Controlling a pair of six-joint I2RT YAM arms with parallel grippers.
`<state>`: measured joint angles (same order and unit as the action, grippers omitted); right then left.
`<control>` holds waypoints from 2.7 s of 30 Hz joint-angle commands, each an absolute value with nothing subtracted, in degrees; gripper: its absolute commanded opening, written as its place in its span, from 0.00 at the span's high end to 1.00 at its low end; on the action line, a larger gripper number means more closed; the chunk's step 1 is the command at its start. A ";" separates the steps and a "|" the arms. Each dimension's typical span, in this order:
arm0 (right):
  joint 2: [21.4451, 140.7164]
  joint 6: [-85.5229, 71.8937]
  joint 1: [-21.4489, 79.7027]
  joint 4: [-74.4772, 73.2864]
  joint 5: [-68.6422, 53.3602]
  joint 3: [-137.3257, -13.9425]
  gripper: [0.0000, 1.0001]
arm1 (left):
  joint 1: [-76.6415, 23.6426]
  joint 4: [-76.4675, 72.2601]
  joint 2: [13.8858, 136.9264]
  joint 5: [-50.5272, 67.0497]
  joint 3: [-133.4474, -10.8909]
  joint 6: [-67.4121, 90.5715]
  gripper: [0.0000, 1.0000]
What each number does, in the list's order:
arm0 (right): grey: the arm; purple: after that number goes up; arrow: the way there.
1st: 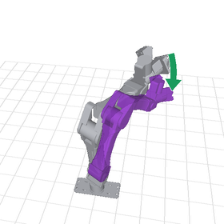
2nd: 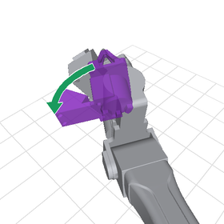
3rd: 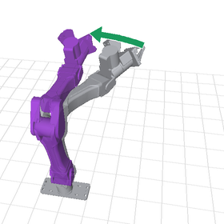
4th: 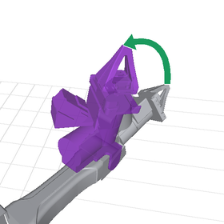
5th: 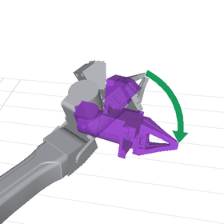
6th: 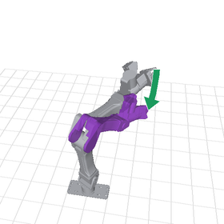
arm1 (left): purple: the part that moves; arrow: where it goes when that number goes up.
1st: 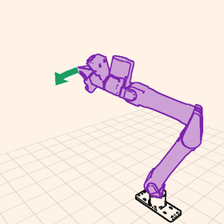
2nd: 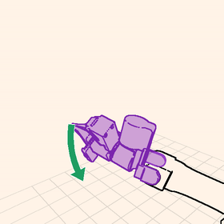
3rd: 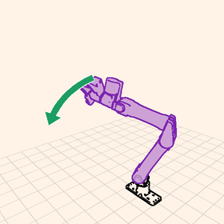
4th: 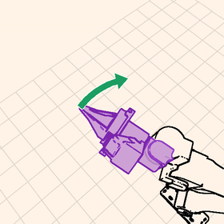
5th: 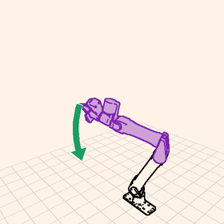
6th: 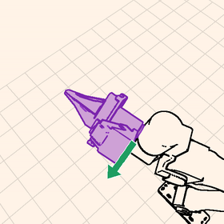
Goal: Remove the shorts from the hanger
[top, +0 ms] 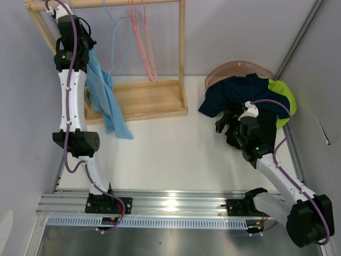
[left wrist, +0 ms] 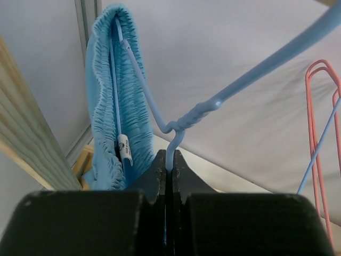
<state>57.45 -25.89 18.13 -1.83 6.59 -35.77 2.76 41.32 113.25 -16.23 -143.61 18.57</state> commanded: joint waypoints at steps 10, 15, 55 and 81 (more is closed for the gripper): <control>56.52 -24.62 25.21 3.95 5.72 -38.22 0.01 | 2.73 39.90 104.16 -10.73 -146.78 20.39 1.00; 57.03 -20.31 39.94 6.15 6.59 -46.39 0.01 | 1.67 40.17 98.19 -10.19 -144.94 20.83 1.00; 91.68 -14.05 86.37 13.72 35.65 -71.57 1.00 | -0.53 42.98 83.58 -8.26 -132.71 21.45 1.00; 98.25 -2.74 73.93 5.57 33.32 -98.35 1.00 | -4.03 31.81 52.93 14.15 -89.78 37.44 1.00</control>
